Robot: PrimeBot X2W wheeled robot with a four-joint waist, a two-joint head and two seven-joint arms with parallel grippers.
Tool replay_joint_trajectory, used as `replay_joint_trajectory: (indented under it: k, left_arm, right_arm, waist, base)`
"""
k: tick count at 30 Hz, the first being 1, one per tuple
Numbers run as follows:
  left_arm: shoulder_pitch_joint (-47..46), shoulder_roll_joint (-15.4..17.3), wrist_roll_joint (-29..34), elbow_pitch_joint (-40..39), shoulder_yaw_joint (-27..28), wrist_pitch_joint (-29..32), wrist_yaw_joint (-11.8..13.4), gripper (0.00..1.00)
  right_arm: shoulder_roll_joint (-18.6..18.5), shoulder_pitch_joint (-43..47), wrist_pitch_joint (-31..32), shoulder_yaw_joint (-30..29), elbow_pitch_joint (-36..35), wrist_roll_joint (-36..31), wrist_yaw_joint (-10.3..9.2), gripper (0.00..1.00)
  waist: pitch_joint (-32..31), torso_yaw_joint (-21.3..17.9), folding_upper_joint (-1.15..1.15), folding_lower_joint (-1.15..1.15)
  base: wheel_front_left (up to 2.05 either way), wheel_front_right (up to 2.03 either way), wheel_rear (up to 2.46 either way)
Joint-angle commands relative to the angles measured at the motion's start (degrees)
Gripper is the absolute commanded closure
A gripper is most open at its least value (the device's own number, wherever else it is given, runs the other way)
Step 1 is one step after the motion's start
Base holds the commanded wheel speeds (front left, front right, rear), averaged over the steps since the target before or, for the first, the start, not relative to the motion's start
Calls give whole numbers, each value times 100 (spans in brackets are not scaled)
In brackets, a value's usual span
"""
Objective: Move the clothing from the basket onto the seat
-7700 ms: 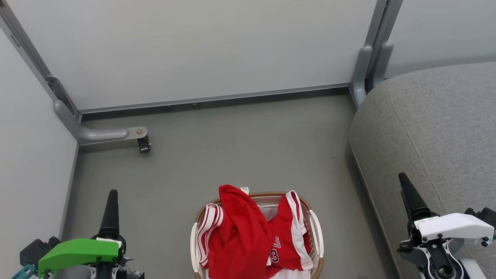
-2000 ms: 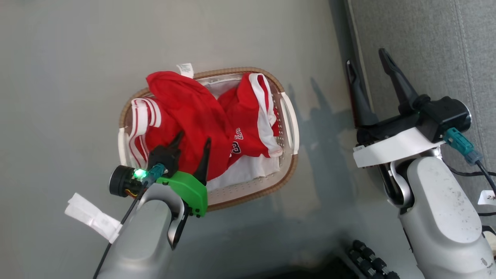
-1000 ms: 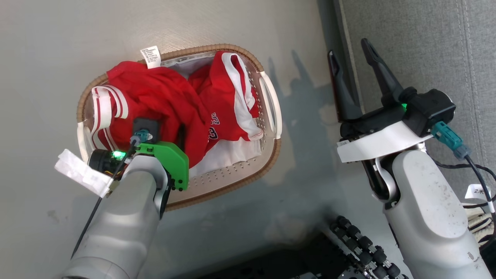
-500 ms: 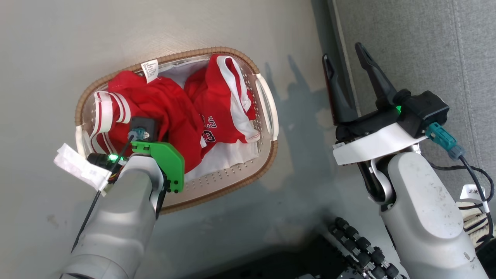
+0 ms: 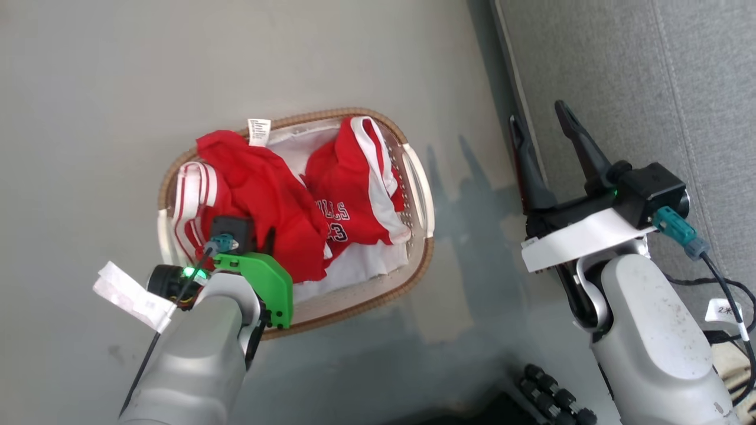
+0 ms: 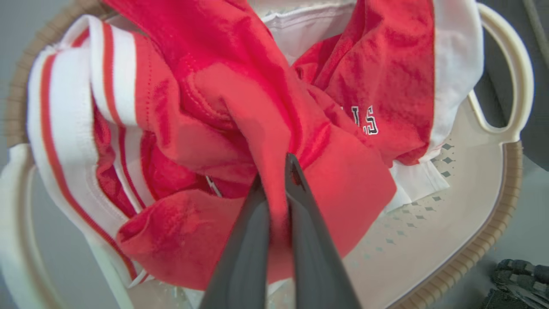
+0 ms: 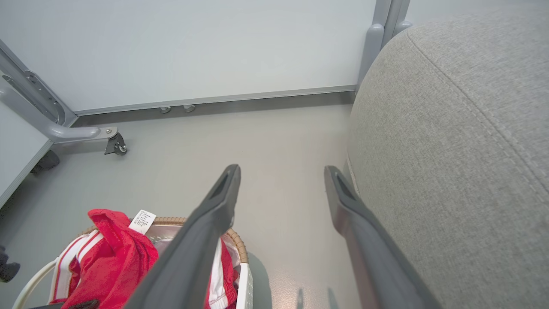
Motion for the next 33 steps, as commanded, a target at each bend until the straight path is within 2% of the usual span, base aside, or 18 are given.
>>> replay_joint_trajectory:
  k: [1, 10, 16, 33]
  left_arm:
    - [89, 28, -67, -70, -48, -49, -30, 100]
    - [525, 24, -274, -528, -279, -102, -71, 100]
    - [928, 24, -79, -1032, -160, -107, 54, 100]
    - [2141, 88, 825, -2802, 881, -105, -74, 100]
  right_arm:
    - [-49, 118, -24, -13, 46, 4, -2, 0]
    - [-144, 439, -24, 7, 204, -3, -2, 0]
    - [-176, 710, -24, 26, 273, 16, -2, 0]
    - [-151, 1566, -23, 7, 452, 24, -2, 0]
  waist:
    - [-387, 244, 0, 0]
    - [-1164, 566, 0, 0]
    - [-1694, 709, 0, 0]
    - [-3071, 971, 0, 0]
  base:
    - [0, 0, 0]
    - [0, 0, 0]
    - [0, 0, 0]
    - [0, 0, 0]
